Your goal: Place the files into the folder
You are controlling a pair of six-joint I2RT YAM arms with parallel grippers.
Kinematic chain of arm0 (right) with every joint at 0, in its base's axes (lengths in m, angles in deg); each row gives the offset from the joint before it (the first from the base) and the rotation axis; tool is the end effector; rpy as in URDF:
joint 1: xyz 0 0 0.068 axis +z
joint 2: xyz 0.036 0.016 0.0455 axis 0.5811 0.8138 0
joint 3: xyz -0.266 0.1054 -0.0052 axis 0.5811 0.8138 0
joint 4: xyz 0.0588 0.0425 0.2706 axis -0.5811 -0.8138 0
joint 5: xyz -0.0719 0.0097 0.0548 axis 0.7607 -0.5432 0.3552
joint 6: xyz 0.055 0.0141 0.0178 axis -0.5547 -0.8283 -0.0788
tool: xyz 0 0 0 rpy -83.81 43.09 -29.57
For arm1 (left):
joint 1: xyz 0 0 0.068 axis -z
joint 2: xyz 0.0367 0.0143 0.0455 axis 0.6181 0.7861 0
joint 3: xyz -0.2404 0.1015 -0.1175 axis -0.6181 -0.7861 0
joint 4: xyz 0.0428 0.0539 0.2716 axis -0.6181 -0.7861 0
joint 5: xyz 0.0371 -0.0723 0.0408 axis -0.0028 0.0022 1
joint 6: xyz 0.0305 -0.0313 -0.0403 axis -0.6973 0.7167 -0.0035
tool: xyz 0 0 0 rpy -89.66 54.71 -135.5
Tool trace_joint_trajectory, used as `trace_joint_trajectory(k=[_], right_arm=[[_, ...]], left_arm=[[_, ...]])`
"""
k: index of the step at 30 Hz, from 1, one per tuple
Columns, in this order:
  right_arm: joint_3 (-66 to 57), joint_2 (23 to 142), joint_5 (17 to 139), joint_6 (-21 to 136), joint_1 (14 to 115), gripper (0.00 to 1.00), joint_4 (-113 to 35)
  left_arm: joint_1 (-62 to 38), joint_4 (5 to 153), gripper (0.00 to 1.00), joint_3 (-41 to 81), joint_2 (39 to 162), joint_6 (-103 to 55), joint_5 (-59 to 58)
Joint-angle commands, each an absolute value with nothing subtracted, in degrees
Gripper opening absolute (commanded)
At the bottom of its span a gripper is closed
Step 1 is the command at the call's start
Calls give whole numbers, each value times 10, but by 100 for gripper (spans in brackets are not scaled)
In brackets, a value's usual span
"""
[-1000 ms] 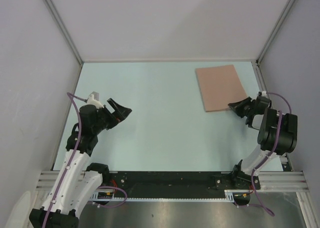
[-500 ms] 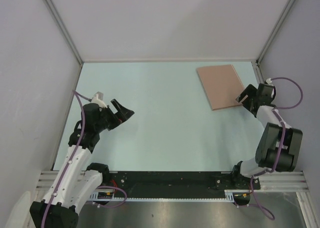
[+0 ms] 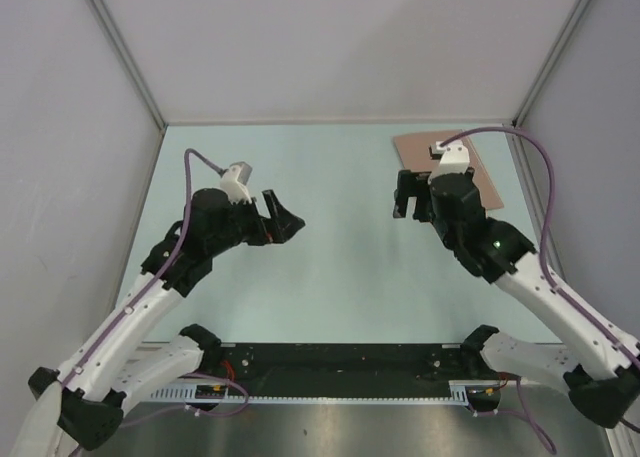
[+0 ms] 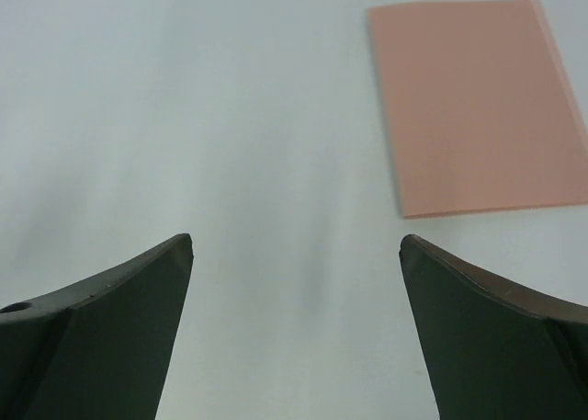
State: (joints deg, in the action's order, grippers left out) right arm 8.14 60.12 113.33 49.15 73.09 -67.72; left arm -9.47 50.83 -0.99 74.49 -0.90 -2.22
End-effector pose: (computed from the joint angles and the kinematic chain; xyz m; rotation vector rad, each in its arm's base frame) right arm 0.2018 0.1293 0.3826 -0.0765 1.9553 0.1085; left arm 0.1797 -0.1068 0.3441 0.0114 2.1011 -0.8605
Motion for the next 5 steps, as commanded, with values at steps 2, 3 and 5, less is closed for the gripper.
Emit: trace_joint_trajectory(k=[2,3,5], right_arm=[[69,523,1196,449,870,100,-722],[71,514,1208,443,884,100,-723],[71,471,1198,446,913,100,-710]], left_arm=[[-27,522,100,24,720,-31,29],[-21,526,99,28,715,-32,31],[-9,527,100,46,709,-38,38]])
